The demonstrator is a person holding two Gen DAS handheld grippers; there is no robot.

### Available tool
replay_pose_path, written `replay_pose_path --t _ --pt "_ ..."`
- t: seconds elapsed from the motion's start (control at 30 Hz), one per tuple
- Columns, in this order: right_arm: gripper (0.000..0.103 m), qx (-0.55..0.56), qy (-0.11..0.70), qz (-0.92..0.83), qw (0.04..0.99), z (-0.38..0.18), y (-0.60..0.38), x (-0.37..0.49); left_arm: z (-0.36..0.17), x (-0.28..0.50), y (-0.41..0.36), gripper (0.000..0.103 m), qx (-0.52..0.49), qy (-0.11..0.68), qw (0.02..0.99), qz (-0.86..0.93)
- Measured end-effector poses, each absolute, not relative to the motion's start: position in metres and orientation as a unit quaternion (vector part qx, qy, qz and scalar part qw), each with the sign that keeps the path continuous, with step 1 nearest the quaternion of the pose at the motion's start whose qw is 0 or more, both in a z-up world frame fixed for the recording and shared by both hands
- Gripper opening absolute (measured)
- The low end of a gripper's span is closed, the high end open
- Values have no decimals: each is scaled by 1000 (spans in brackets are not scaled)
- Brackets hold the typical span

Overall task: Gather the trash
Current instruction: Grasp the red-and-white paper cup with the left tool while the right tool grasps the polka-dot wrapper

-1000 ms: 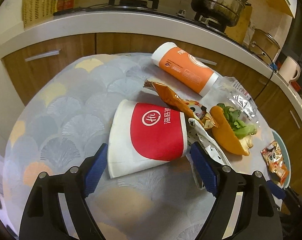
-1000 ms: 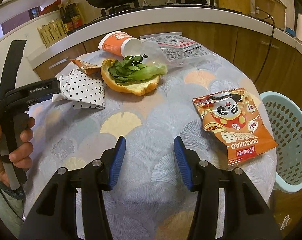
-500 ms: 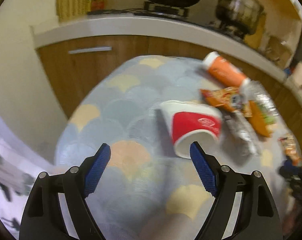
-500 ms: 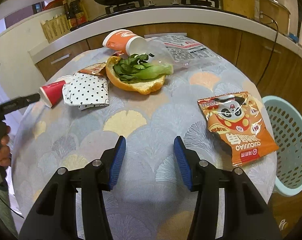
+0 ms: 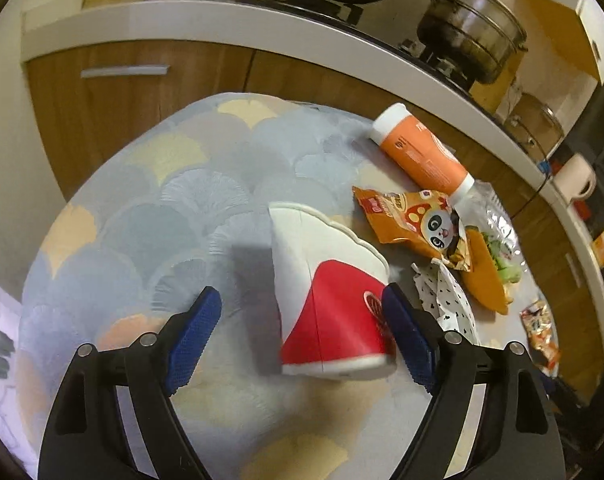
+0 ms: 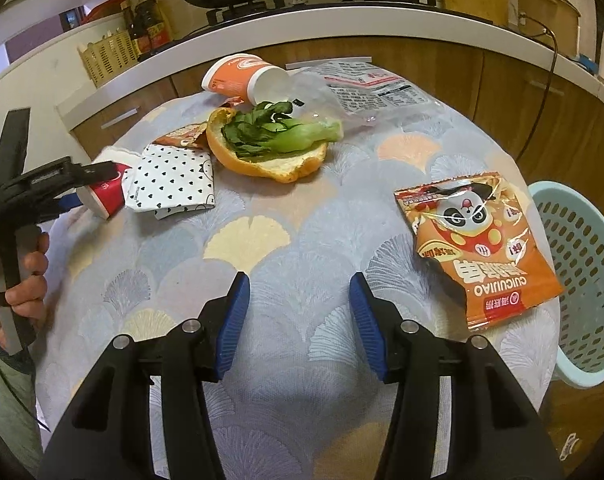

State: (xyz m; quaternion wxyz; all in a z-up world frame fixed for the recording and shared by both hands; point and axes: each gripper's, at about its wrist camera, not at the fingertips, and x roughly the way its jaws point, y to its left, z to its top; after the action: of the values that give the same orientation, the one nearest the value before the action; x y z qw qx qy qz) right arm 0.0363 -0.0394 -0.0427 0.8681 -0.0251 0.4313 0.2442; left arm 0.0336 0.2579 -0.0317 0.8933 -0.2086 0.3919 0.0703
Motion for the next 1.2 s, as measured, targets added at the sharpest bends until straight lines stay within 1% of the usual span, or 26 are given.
replay_pose_path --t 0.03,0.1,0.13,0.2,0.23,0.37,0.5,0.67,0.9,0.97,1.03,1.1,1.17,1.2 --pt "49 -29 430 244 869 -42 -38 35 -32 34 256 71 -208 390 895 68" --pt "49 -38 425 244 871 -41 -35 32 -32 33 254 50 -220 382 896 51" --pt "49 -44 419 245 873 -39 -33 30 -31 31 254 49 -229 377 897 44" --pt "50 -57 409 249 876 -36 -28 27 -28 26 252 43 -224 366 902 52" --pt "51 -67 403 250 878 -33 -24 24 -27 22 250 42 -222 360 904 54" --pt "55 -70 393 294 868 -13 7 20 -20 5 245 41 -210 328 918 75" --pt "58 -91 385 315 863 -4 45 22 -20 -10 251 41 -229 297 924 75" --pt "58 -114 406 309 853 -25 86 38 -20 -16 258 41 -249 280 924 72" --pt "58 -141 398 274 864 -35 115 56 -23 -17 265 41 -271 275 921 62" --pt "42 -143 395 268 867 -37 117 57 -24 -15 264 41 -266 275 922 63" --pt "31 -142 385 269 871 -36 115 54 -24 -14 263 41 -262 276 923 64" --pt "25 -143 375 266 876 -32 112 52 -24 -13 263 41 -259 276 923 65" --pt "23 -135 369 271 879 -27 106 48 -23 -14 262 41 -259 276 923 63" --pt "17 -128 367 273 880 -24 101 46 -22 -14 262 41 -259 275 924 64"
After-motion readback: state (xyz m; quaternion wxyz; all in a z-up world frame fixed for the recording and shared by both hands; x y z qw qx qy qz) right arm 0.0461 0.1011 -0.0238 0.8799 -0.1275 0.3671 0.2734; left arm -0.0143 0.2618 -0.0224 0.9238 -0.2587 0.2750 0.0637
